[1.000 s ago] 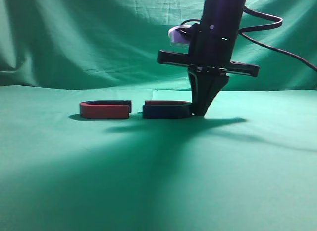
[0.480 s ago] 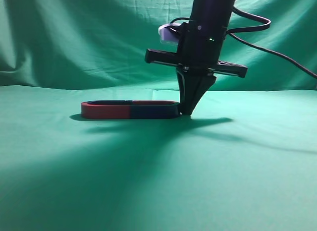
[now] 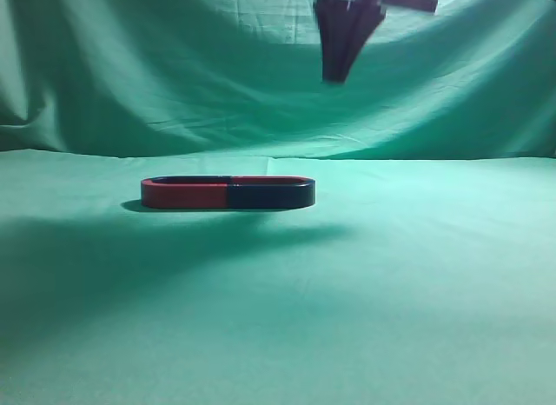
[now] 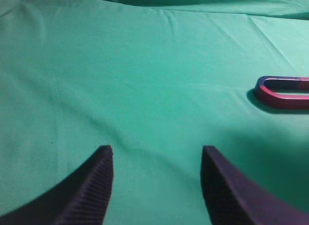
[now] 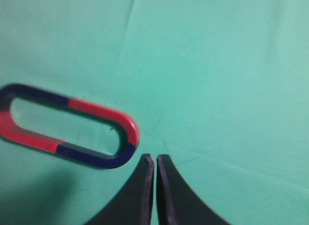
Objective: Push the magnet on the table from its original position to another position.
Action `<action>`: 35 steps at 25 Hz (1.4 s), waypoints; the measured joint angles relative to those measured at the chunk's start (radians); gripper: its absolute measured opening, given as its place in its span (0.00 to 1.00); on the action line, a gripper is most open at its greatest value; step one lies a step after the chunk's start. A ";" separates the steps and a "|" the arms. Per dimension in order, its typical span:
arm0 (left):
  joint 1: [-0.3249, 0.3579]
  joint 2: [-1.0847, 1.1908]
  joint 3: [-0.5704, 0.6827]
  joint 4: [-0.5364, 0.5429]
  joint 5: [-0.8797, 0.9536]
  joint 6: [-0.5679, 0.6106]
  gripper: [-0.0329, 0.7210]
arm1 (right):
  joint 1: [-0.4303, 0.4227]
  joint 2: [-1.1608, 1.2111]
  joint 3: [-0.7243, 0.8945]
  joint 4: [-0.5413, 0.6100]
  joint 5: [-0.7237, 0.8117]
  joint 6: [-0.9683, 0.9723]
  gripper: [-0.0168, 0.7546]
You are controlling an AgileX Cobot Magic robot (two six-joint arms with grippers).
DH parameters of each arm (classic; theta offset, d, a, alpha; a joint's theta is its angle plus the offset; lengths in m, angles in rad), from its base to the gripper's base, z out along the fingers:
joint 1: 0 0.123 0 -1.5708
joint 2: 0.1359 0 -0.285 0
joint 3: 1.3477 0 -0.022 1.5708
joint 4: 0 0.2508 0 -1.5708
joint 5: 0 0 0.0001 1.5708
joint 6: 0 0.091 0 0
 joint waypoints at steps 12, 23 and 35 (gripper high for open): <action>0.000 0.000 0.000 0.000 0.000 0.000 0.54 | 0.000 -0.474 0.028 -0.103 0.037 0.069 0.02; 0.000 0.000 0.000 0.000 0.000 0.000 0.54 | 0.000 -0.955 0.399 -0.114 0.053 0.069 0.02; 0.000 0.000 0.000 0.000 0.000 0.000 0.54 | 0.000 -1.461 0.755 -0.112 0.066 0.069 0.02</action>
